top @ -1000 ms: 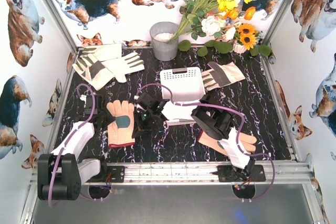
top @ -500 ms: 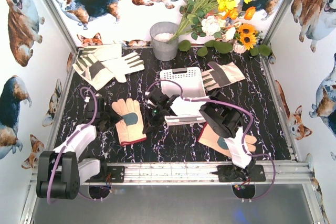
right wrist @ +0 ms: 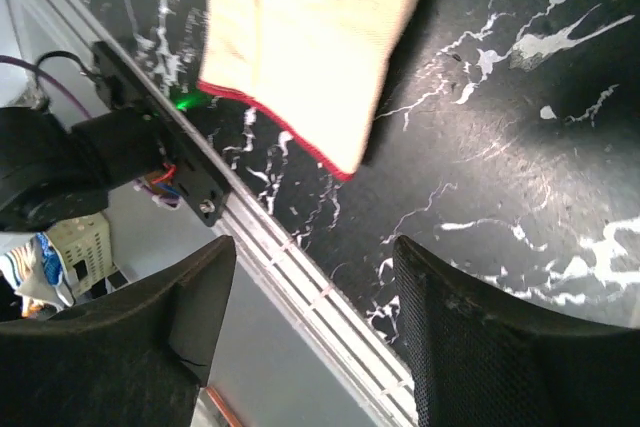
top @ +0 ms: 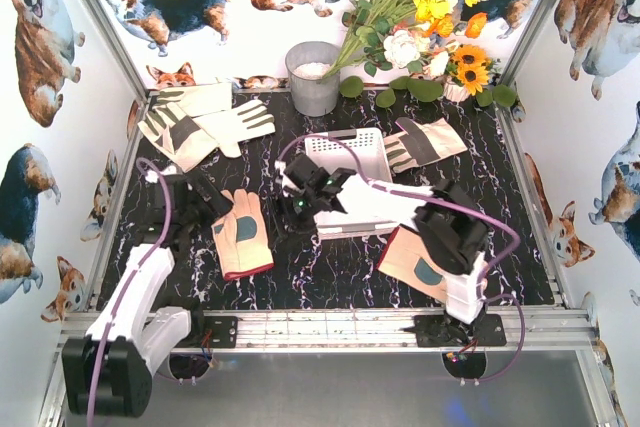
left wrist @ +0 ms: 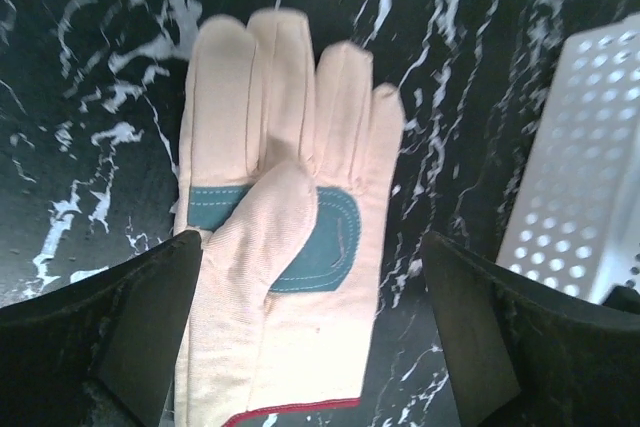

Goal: Put the gloves into the storage basket
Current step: Adjust the glove at the center of the board, then pick up the glove from the center of the board.

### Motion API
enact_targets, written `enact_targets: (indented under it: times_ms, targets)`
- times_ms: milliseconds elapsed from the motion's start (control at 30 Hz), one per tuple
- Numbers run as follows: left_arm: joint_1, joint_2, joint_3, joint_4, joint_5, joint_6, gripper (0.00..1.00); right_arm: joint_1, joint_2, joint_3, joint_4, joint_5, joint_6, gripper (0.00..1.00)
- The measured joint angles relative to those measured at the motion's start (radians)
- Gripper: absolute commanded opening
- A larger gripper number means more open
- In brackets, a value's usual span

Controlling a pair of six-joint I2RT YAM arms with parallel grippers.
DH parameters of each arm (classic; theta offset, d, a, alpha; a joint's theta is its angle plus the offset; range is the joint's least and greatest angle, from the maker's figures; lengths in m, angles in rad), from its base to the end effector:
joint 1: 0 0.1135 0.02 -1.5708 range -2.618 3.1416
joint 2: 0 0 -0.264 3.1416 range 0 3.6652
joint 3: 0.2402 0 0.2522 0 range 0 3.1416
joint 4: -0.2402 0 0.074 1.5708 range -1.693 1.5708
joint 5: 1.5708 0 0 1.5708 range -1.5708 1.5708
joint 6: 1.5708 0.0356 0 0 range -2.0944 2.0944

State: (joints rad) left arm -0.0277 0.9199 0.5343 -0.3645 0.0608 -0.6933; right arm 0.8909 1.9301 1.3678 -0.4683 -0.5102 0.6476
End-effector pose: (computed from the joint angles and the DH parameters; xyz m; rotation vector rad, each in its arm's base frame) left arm 0.1896 -0.0074 0.2123 -0.7412 2.2399 -0.4292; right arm 0.2418 0.3267 0.1907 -0.5597 2.8528 1.1017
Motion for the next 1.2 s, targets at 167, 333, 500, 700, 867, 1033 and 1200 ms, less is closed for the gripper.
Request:
enact_targets:
  times_ms: [167, 333, 500, 700, 867, 1033, 1200]
  targets:
    - [0.000, -0.060, 0.145, -0.119, -0.080, 0.058, 0.99, -0.005, -0.162, 0.029, -0.098, 0.064, -0.072, 0.71]
    - [0.001, -0.040, 0.317, -0.185, -0.147, 0.154, 1.00, -0.059, -0.354, 0.025, -0.187, 0.145, -0.115, 0.72]
    - [0.003, 0.010, 0.425, -0.190, -0.235, 0.277, 1.00, -0.201, -0.558, -0.050, -0.239, 0.298, -0.131, 0.76]
    - [0.004, -0.066, 0.378, -0.140, -0.365, 0.379, 1.00, -0.457, -0.737, -0.188, -0.337, 0.411, -0.132, 0.78]
    - [0.005, -0.183, 0.291, -0.092, -0.460, 0.417, 1.00, -0.716, -0.779, -0.323, -0.430, 0.502, -0.080, 0.78]
    - [0.006, -0.180, 0.258, -0.086, -0.507, 0.428, 1.00, -0.873, -0.779, -0.438, -0.505, 0.584, -0.003, 0.76]
    - [0.005, -0.157, 0.257, -0.079, -0.532, 0.429, 1.00, -0.925, -0.779, -0.546, -0.516, 0.615, 0.050, 0.71]
